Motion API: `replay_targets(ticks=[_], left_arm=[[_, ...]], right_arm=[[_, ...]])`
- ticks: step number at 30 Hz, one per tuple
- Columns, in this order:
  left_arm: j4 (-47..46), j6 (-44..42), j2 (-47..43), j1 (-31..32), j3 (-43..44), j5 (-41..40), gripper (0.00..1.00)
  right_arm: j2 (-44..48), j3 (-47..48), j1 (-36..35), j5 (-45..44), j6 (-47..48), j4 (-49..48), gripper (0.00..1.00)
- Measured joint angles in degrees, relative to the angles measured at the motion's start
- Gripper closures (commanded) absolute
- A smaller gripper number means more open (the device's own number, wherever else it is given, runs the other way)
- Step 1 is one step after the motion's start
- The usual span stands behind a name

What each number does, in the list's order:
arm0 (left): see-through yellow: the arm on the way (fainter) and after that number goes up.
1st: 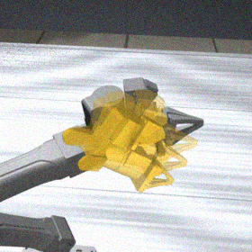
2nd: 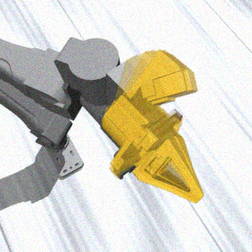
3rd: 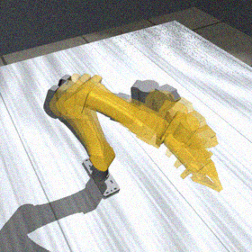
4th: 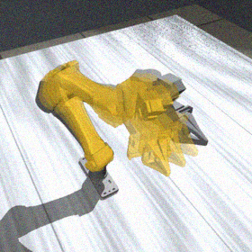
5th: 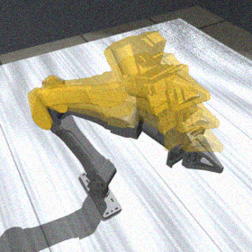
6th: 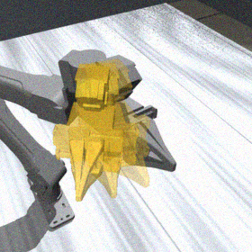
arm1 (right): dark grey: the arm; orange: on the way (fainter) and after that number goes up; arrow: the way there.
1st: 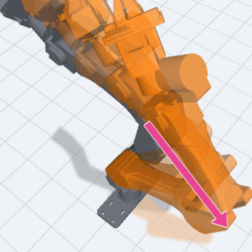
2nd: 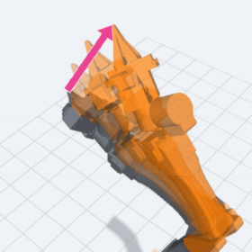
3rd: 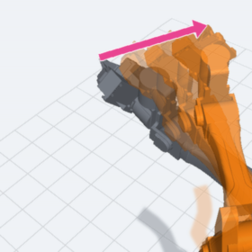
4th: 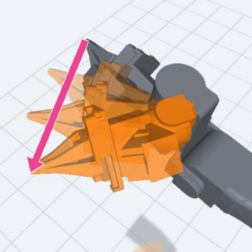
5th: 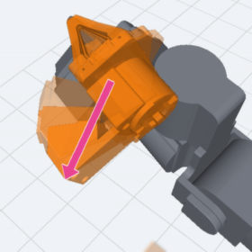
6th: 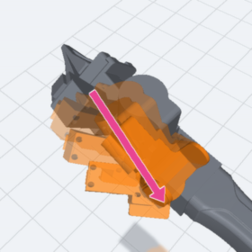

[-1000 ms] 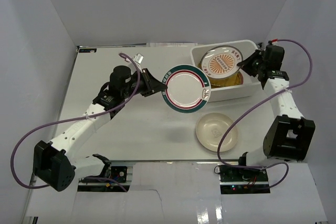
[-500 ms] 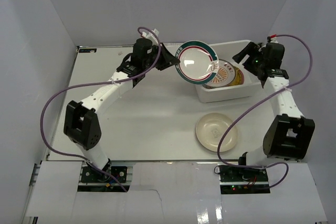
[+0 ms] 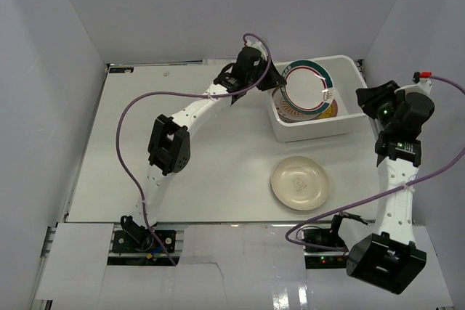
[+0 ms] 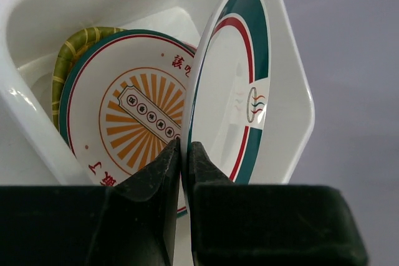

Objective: Place the plates into the plastic bin on the countertop

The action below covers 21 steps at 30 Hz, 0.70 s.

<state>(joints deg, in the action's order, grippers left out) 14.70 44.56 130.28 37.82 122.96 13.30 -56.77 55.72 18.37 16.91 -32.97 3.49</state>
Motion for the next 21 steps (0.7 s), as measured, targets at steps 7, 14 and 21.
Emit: replay_targets(ticks=[7, 14, 21], left_arm=[[1.6, -0.5, 4.0, 0.4, 5.0, 0.0, 0.13], [1.7, -4.1, -3.3, 0.1, 3.6, 1.2, 0.03], [-0.9, -8.3, -37.2, 0.1, -27.8, 1.4, 0.02]], right_arm=[[8.7, -9.8, -2.2, 4.0, 0.3, 4.5, 0.39], [18.0, -17.8, -4.9, 6.3, 1.6, 13.2, 0.14], [25.4, -29.2, -5.2, 0.2, 0.5, 20.9, 0.12]])
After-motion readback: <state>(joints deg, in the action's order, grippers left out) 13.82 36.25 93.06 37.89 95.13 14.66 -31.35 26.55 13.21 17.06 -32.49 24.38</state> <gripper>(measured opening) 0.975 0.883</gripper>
